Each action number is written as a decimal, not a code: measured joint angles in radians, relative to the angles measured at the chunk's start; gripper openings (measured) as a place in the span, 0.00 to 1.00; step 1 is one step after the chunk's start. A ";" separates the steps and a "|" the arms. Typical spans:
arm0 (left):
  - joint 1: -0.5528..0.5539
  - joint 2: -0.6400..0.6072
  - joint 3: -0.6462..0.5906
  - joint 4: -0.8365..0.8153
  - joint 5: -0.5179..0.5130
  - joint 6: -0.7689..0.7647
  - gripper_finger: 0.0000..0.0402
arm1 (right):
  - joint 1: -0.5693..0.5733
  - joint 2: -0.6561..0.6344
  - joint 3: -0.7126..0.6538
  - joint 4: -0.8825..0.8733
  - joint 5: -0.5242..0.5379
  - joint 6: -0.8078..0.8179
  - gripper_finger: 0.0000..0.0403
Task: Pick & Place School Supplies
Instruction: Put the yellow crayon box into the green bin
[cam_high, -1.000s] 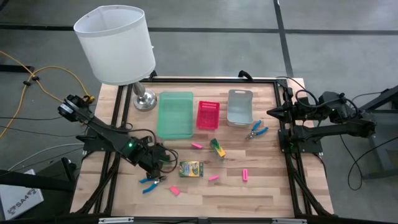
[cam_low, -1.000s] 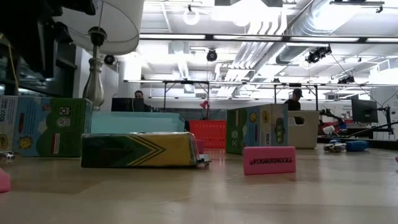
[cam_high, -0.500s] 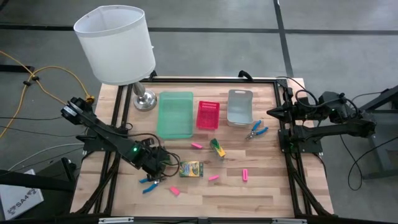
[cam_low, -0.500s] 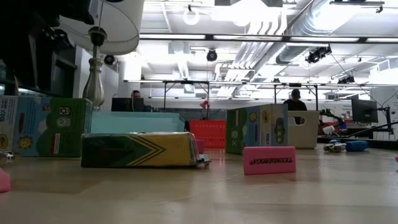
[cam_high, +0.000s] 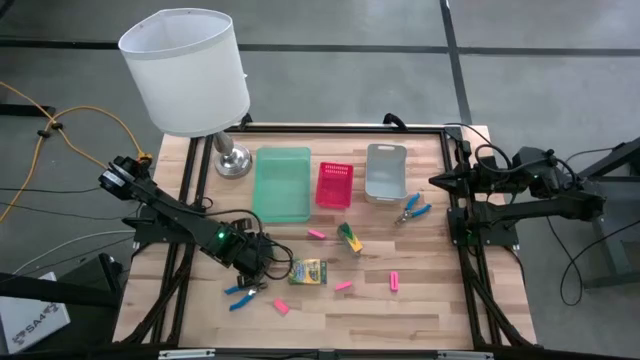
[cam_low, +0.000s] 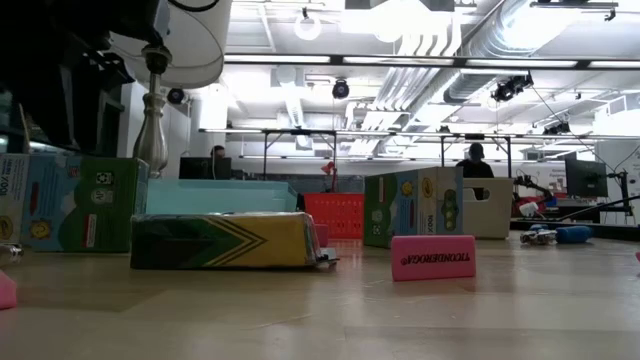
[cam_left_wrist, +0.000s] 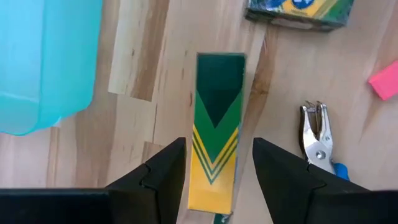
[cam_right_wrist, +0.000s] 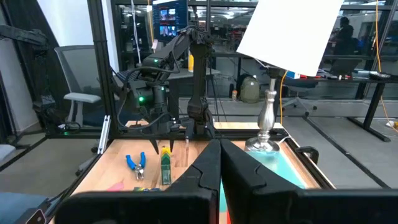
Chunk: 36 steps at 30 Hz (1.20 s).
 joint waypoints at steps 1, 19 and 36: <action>0.000 0.000 0.000 0.000 0.003 0.001 0.45 | 0.000 0.000 0.000 0.000 0.000 0.000 0.00; 0.036 -0.001 -0.017 0.029 0.052 0.021 0.45 | 0.000 0.000 0.000 0.000 0.000 0.000 0.00; 0.077 -0.001 -0.124 0.115 0.090 0.018 0.45 | 0.000 0.000 0.000 0.000 0.000 0.000 0.00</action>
